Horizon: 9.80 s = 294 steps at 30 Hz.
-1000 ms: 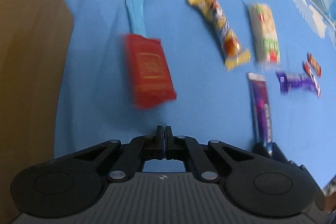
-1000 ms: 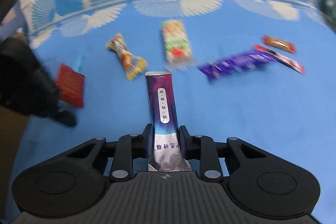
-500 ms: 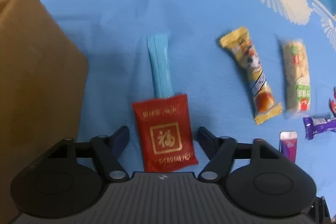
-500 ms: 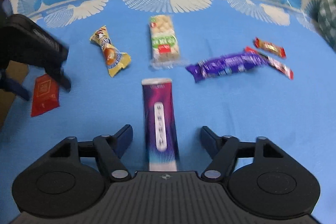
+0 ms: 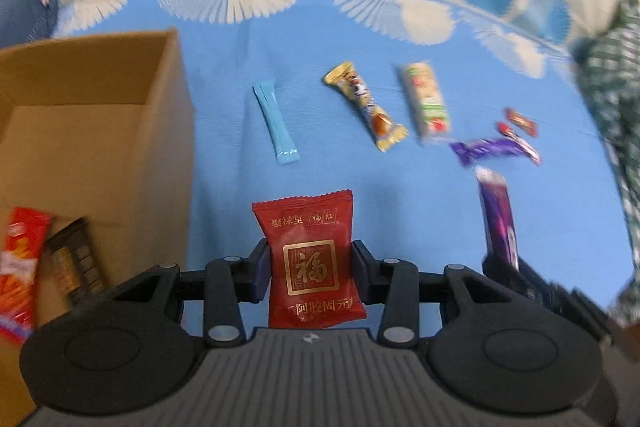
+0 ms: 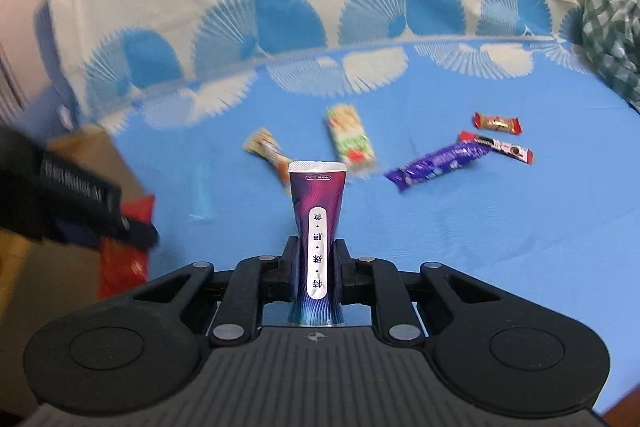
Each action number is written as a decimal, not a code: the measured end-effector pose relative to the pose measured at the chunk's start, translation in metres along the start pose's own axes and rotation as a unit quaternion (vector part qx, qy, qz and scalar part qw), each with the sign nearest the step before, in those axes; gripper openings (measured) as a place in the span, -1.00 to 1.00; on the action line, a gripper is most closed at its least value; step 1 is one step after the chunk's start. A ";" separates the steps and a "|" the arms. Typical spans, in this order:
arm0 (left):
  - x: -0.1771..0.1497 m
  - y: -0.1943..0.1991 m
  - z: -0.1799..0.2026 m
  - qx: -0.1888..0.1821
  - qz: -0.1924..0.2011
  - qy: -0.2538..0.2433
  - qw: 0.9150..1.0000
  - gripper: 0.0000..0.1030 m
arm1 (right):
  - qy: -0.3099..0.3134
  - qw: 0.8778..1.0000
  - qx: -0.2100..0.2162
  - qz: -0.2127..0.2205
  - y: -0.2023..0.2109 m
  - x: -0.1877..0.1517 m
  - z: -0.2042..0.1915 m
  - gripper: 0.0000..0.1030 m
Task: Organize snacks
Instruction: 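Carry both snacks over the box and open both tools to release them, then withdraw both tools from the box and move toward the loose snacks, then grasp the yellow wafer stick with left tool while right tool grasps the purple chocolate bar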
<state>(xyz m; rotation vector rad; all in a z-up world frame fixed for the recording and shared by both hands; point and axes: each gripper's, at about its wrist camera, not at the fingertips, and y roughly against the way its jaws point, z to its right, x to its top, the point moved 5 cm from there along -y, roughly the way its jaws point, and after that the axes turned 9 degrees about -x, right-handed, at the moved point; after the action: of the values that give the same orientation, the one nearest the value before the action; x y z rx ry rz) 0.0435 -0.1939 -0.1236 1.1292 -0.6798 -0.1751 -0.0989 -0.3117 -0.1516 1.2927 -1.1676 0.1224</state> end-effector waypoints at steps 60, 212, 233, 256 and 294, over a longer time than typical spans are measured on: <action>-0.200 0.250 -0.138 0.044 0.137 0.041 0.989 -0.11 | 0.202 0.968 0.138 0.048 0.270 -0.105 -0.209 -0.67; -0.197 0.244 -0.177 0.142 0.134 0.060 0.979 0.99 | 0.158 0.980 0.095 0.070 0.251 -0.079 -0.239 0.99; -0.093 0.173 -0.103 0.100 0.089 0.019 0.991 0.99 | 0.003 0.999 -0.005 0.043 0.171 -0.033 -0.112 0.99; 0.128 -0.192 0.008 0.047 -0.002 0.112 0.993 0.99 | -0.220 0.961 -0.165 -0.038 -0.155 0.067 0.115 0.99; 0.022 0.049 -0.001 -0.018 0.088 0.006 0.996 -0.77 | -0.095 0.991 -0.077 0.050 0.047 0.037 0.021 -0.51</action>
<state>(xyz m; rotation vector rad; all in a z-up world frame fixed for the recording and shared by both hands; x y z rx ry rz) 0.0516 -0.1825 -0.0721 1.0297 -0.7579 -0.0307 -0.1243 -0.3306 -0.0971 1.1268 -1.3777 -0.0180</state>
